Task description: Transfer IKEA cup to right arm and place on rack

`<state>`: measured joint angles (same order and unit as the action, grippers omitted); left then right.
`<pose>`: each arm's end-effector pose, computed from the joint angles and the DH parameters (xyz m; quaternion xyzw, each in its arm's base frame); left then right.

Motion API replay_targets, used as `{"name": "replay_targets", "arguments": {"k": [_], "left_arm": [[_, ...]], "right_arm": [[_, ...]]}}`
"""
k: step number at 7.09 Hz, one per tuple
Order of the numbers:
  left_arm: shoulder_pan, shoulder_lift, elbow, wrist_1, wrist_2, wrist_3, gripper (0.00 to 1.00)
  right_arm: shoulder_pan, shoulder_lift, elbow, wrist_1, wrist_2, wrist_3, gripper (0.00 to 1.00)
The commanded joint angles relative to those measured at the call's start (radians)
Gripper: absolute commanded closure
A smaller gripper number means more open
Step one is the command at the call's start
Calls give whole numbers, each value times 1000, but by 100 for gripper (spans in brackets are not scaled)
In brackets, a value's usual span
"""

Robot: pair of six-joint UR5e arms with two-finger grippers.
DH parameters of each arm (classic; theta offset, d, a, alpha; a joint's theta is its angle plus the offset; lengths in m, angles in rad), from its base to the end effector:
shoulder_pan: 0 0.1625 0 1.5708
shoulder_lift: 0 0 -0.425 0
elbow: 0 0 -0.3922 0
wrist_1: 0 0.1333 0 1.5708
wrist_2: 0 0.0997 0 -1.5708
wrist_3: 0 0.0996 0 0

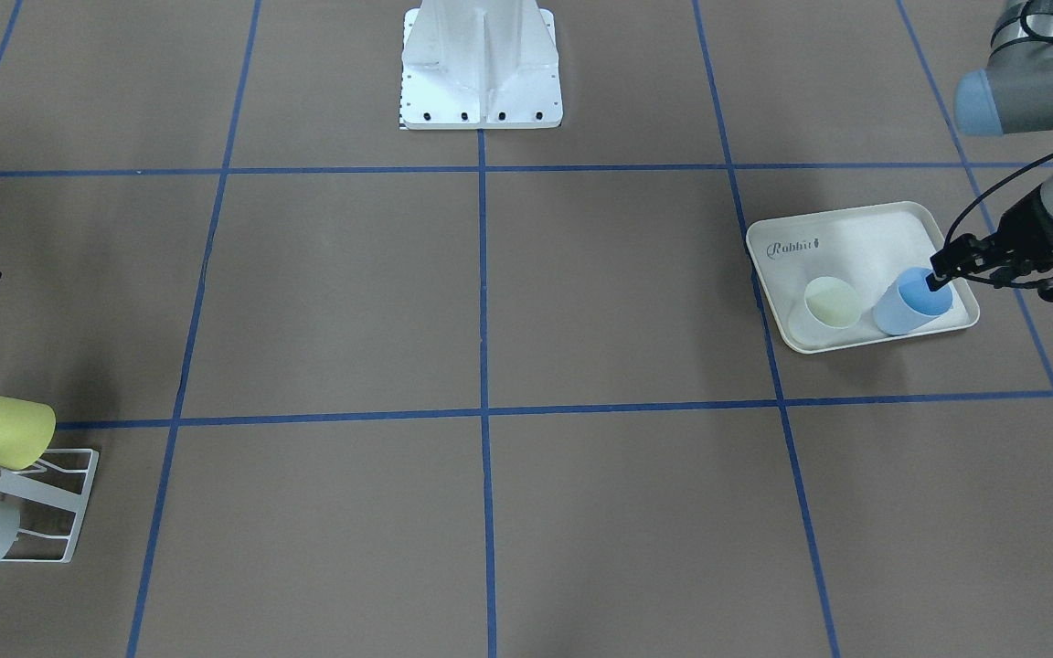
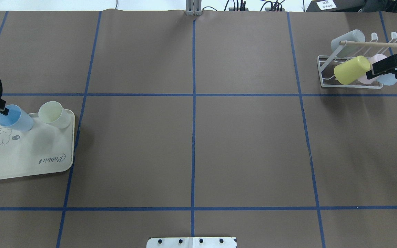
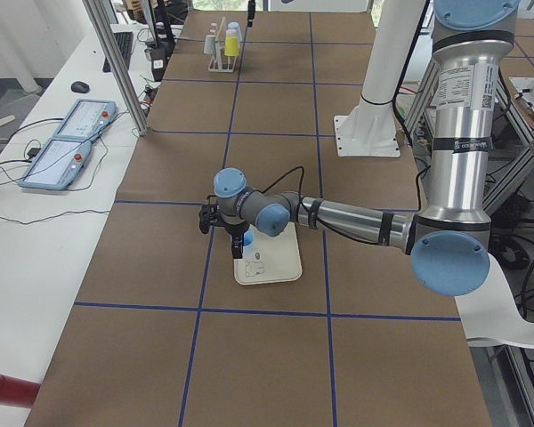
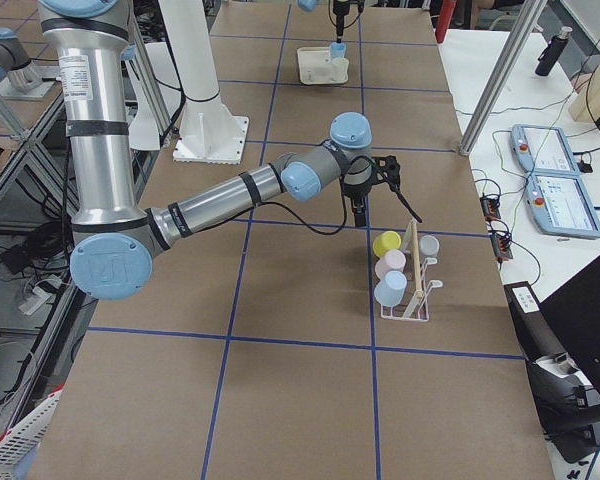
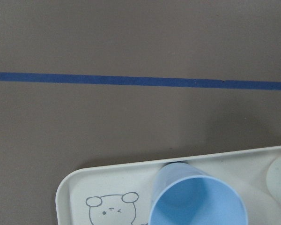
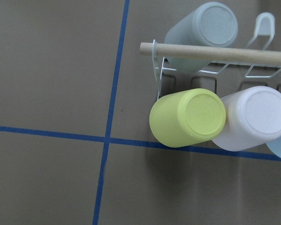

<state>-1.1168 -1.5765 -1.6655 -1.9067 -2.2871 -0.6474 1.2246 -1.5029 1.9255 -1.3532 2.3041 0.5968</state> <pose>0.1647 -0.4924 0.5741 -0.0064 0.3977 -0.0128 0.9174 -0.1106 -0.5030 0.4255 0.1071 -0.4366 -0.0012 0.8933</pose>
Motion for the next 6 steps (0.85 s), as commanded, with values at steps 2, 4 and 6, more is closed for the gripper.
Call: {"name": "replay_targets", "arguments": {"k": [2, 4, 6], "left_arm": [[48, -39, 68, 0, 0, -14, 16], [51, -43, 81, -2, -3, -3, 100], [51, -48, 72, 0, -12, 0, 100]], "right_arm": [[0, 0, 0, 0, 0, 0, 0], [0, 0, 0, 0, 0, 0, 0], [-2, 0, 0, 0, 0, 0, 0]]}}
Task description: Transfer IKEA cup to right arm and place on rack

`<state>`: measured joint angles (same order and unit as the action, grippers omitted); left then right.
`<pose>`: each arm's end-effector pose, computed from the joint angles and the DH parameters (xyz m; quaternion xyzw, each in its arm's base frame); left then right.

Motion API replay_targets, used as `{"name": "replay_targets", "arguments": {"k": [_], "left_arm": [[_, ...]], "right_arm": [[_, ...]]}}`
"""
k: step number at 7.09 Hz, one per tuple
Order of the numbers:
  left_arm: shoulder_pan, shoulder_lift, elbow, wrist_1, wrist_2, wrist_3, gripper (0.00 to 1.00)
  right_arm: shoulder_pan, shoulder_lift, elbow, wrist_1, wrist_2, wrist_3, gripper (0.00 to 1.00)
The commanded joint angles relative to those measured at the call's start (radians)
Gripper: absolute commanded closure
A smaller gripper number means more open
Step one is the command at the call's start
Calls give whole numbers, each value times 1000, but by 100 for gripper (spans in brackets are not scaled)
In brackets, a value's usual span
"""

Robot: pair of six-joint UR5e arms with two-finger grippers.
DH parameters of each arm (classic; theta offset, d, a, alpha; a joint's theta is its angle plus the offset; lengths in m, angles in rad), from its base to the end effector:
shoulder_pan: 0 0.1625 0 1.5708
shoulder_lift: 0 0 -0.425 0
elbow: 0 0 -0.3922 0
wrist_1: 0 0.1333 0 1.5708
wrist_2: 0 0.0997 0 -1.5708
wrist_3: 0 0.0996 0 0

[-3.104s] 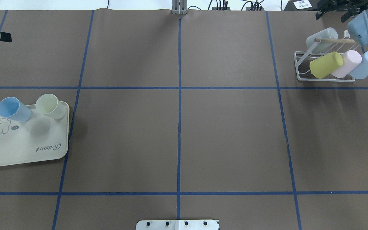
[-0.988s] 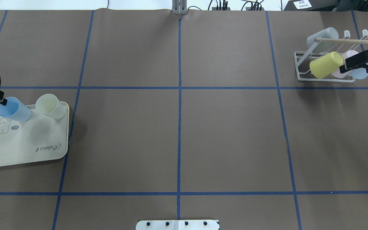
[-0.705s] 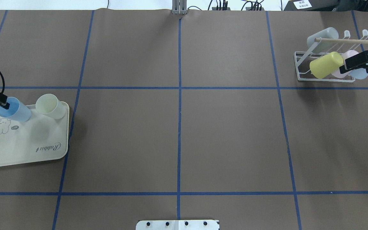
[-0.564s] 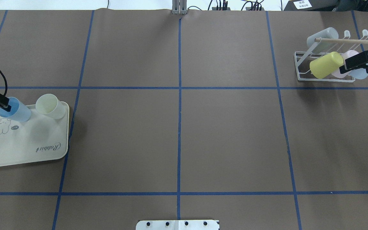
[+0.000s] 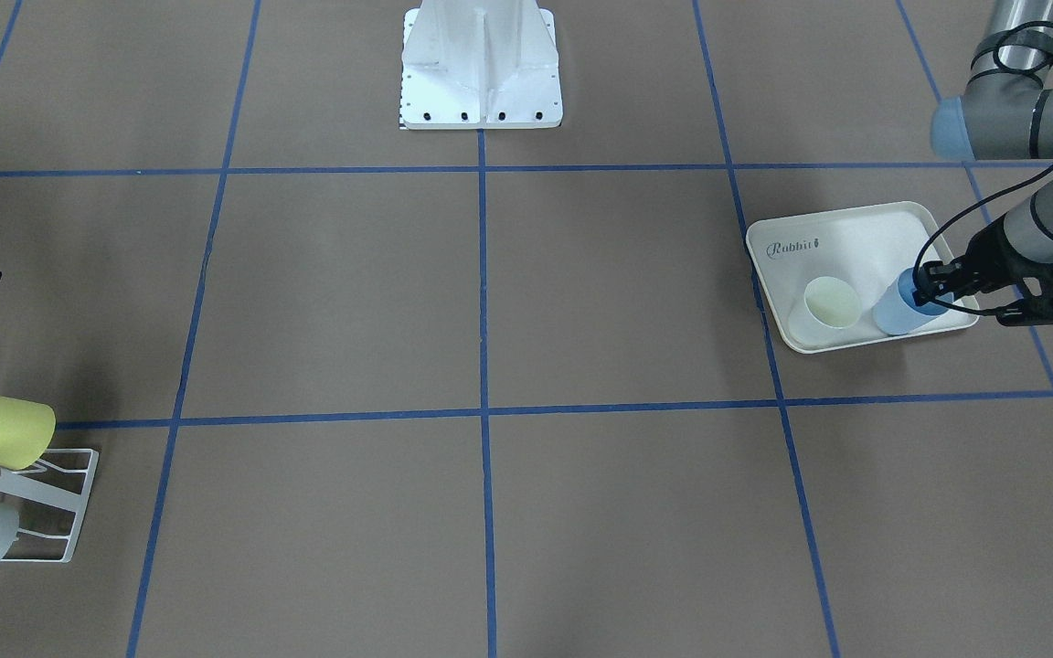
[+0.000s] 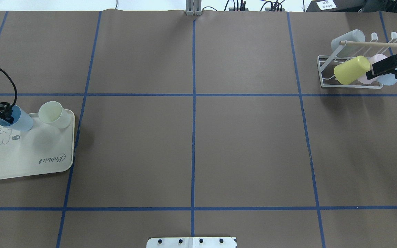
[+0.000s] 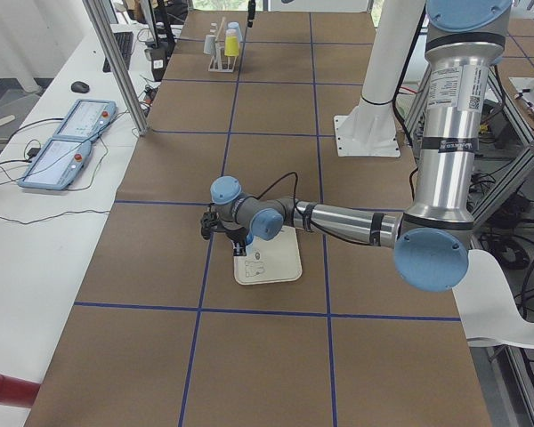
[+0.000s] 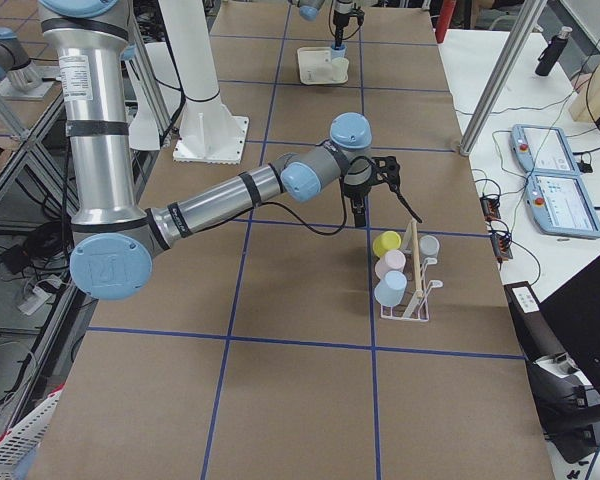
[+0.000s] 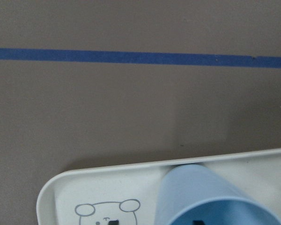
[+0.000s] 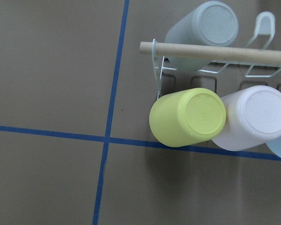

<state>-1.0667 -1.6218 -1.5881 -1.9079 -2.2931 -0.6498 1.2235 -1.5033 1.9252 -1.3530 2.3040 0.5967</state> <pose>0.1989 -0.5002 0.5895 -0.0309 0.3928 0.0043 0.9191 -0.1111 -0.5028 0.4258 0.1067 -0.4365 -0.0016 0.8933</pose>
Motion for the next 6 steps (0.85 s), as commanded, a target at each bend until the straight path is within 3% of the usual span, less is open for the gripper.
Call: {"name": "replay_targets", "arguments": {"k": [1, 3, 6], "left_arm": [[-4, 0, -19, 4, -9, 18, 100], [-118, 6, -49, 41, -31, 163, 100], [-153, 5, -292, 353, -17, 176, 100]], "right_arm": [[-2, 0, 0, 0, 0, 3, 0], [-12, -6, -2, 0, 0, 9, 0], [-16, -9, 1, 2, 3, 12, 0]]}}
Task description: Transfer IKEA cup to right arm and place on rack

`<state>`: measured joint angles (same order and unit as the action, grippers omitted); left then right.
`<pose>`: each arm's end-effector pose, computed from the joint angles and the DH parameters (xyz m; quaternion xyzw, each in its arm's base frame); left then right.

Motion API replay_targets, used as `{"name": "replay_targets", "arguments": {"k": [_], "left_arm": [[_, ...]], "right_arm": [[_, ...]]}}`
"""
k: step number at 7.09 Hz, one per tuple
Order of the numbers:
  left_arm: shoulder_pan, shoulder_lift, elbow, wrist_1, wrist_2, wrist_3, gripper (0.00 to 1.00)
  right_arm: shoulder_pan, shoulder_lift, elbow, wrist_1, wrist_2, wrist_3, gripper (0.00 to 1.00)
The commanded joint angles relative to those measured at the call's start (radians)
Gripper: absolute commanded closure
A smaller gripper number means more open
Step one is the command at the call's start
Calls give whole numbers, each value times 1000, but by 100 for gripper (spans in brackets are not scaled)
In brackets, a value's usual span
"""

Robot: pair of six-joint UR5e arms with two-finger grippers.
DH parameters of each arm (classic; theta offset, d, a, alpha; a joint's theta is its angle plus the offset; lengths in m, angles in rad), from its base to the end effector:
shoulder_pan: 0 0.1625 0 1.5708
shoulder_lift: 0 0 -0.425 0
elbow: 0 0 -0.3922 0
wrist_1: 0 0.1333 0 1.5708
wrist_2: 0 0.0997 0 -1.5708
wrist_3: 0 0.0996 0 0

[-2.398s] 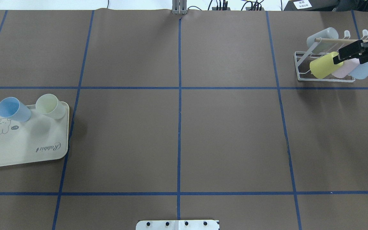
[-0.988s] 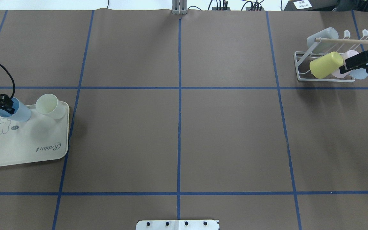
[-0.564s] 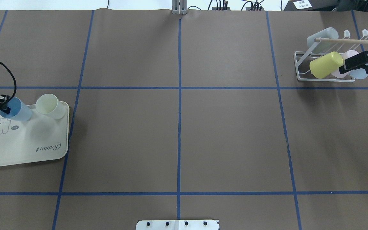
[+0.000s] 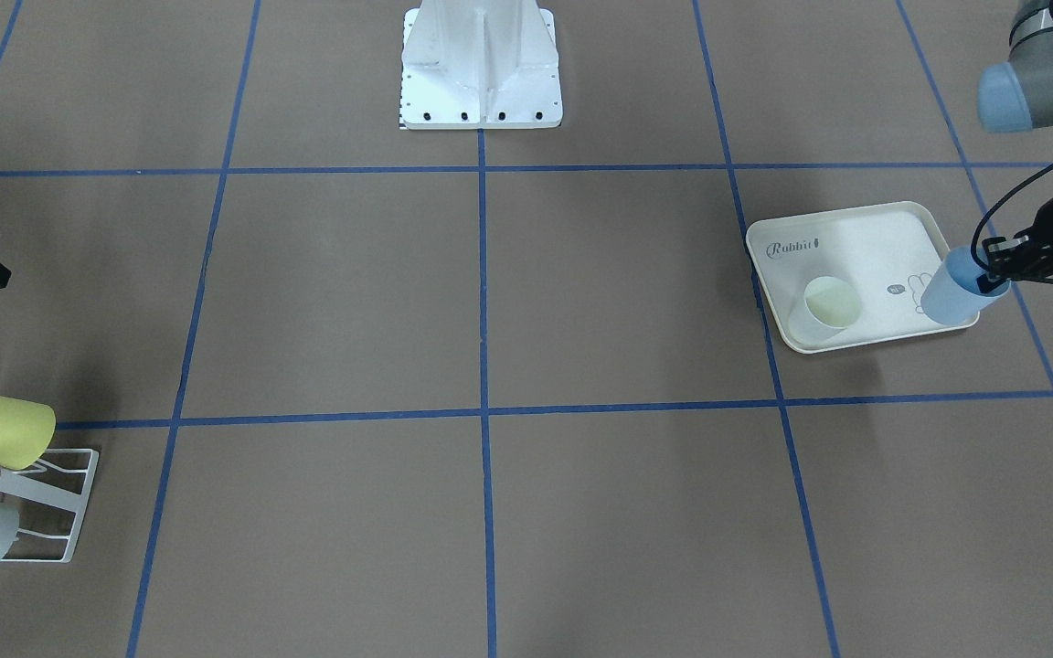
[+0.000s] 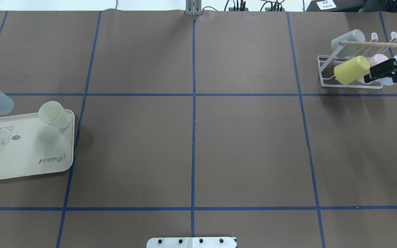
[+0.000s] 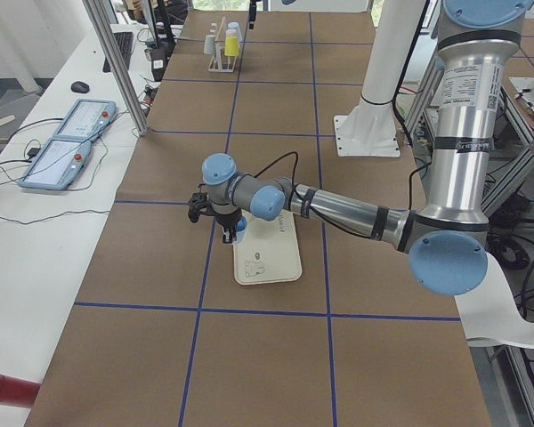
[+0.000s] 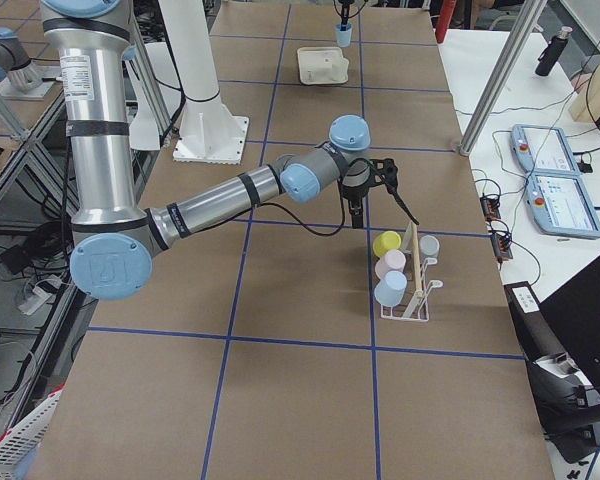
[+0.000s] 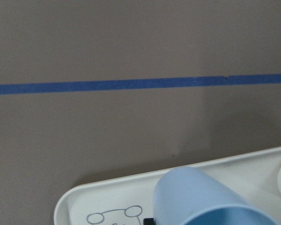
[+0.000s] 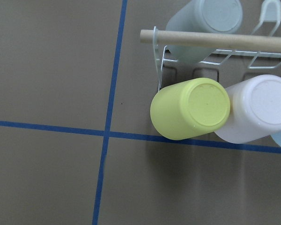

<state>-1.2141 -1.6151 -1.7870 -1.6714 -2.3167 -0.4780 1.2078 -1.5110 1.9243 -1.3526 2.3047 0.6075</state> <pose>0.1189 -0.5073 0.5193 0.0076 0.3955 0.0098 0.9184 -0.1184 -0.4992 0.4301 0.0973 -0.4369 -0.0024 0.8942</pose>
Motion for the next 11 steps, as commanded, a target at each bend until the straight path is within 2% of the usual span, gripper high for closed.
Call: {"name": "replay_targets", "arguments": {"k": [1, 3, 4, 6, 7, 9, 11], "left_arm": [[-5, -5, -127, 139, 7, -7, 100], [2, -17, -184, 134, -4, -95, 100], [8, -75, -201, 133, -6, -207, 100], [91, -188, -224, 130, -6, -408, 100], [126, -269, -226, 130, -6, -542, 100], [224, -357, -258, 122, 3, -722, 100], [275, -379, -250, -85, 3, -941, 100]], "right_arm": [[-1, -6, 2, 1, 7, 1, 0], [-1, -11, 12, 1, 12, 5, 0], [-2, -9, 19, 1, 12, 5, 0], [-4, -8, 30, 6, 12, 27, 0], [-8, -8, 30, 57, 12, 105, 0], [-84, -9, 22, 282, -8, 416, 0], [-115, -8, 28, 389, -10, 565, 0]]}}
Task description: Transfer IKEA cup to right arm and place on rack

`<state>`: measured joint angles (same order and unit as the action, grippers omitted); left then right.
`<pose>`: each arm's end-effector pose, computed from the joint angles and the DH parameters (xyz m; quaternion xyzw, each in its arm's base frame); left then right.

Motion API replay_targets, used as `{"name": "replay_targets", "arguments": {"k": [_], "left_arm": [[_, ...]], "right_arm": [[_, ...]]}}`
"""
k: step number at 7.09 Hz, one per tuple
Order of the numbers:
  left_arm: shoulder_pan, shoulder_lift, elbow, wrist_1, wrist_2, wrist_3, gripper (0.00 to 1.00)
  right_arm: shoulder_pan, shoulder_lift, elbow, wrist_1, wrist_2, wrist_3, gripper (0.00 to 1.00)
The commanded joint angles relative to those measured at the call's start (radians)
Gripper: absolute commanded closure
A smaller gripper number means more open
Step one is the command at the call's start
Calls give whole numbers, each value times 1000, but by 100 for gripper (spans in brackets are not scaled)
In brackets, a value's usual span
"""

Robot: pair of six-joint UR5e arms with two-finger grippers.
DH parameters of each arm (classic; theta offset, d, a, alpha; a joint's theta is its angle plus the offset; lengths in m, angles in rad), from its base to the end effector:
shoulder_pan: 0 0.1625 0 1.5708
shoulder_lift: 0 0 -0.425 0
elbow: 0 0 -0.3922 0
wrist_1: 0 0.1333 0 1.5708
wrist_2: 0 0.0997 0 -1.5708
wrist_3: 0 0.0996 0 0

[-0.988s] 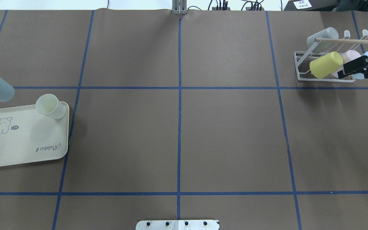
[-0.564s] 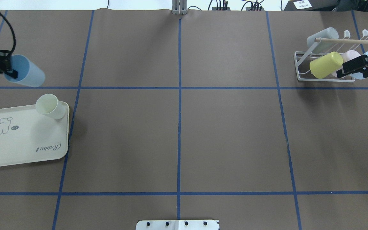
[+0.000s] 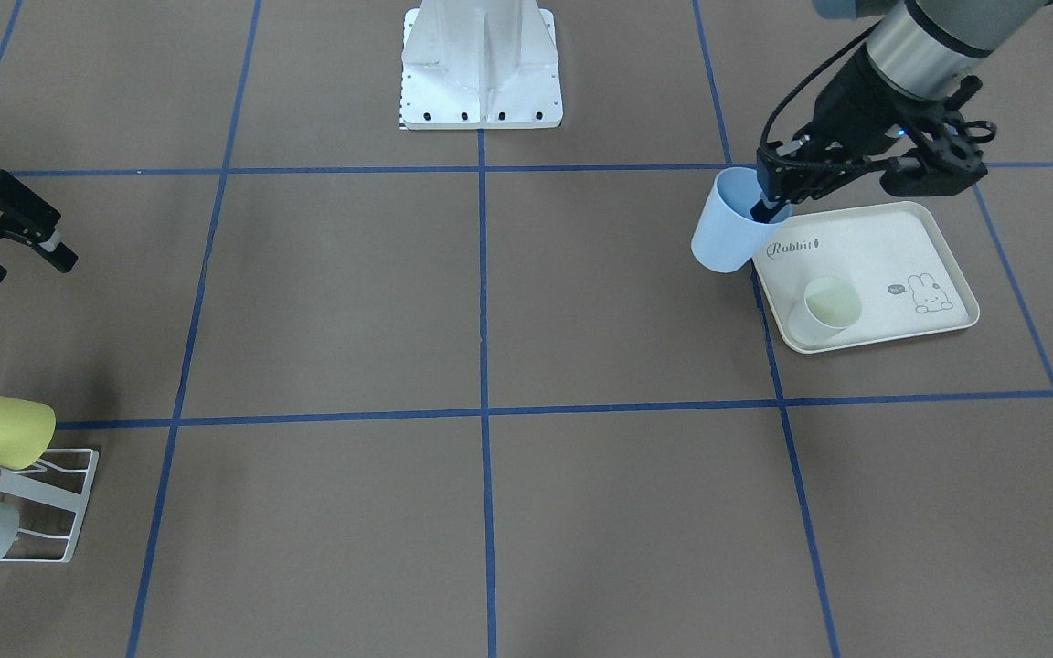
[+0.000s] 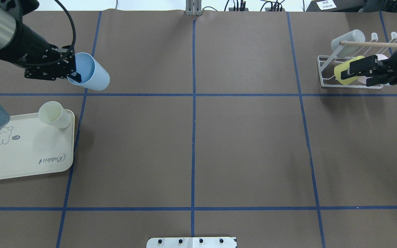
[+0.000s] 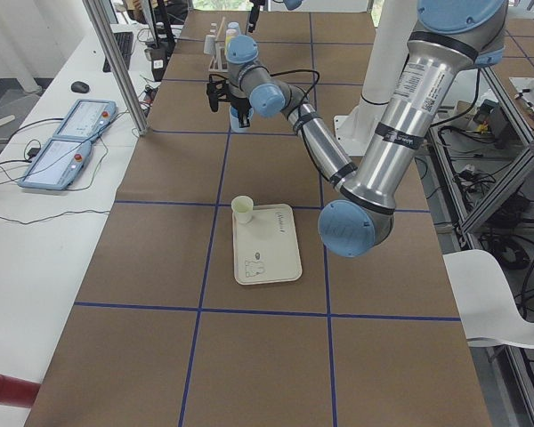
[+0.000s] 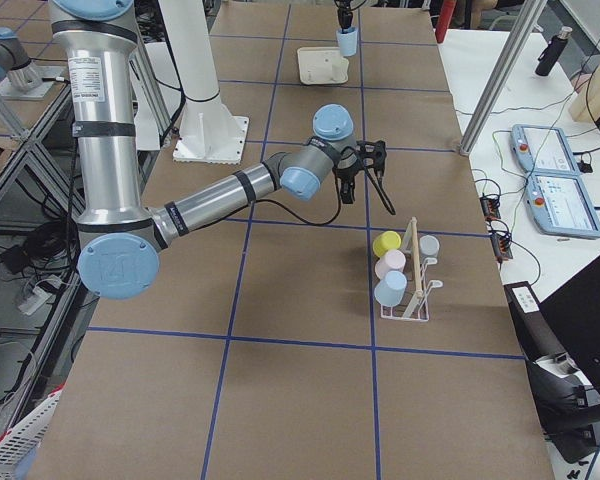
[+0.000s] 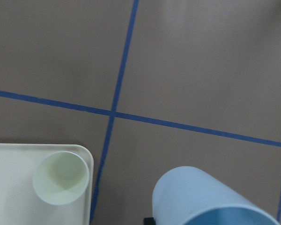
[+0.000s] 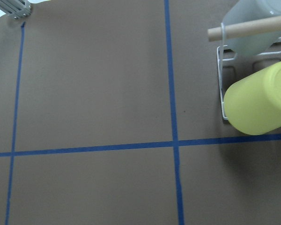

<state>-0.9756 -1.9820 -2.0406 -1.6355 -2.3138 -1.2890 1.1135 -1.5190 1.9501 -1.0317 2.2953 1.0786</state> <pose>0.2467 -0.4819 0.2116 -0.0118 0.5333 -0.1266 0.8363 -0.1587 -0.4749 0.3829 0.0959 -0.5284 0.0955 0.8381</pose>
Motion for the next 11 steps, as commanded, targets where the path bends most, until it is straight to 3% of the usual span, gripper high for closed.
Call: {"name": "replay_targets", "arguments": {"k": [1, 5, 7, 9, 10, 11], "left_arm": [[49, -14, 7, -244, 1, -242, 100], [81, -14, 42, -643, 20, -574, 100], [128, -9, 98, -912, 168, -761, 100], [176, -5, 242, -1267, 250, -860, 100], [179, -5, 270, -1358, 255, -894, 100], [182, -15, 275, -1366, 257, -912, 100]], "right_arm": [[-33, 0, 6, 123, 6, 160, 0], [-86, 6, 3, 439, 6, 510, 0], [-113, 19, 0, 589, 1, 634, 0], [-124, 52, -7, 645, 0, 655, 0], [-129, 65, -5, 647, 1, 662, 0], [-138, 103, -6, 659, 1, 714, 0]]}}
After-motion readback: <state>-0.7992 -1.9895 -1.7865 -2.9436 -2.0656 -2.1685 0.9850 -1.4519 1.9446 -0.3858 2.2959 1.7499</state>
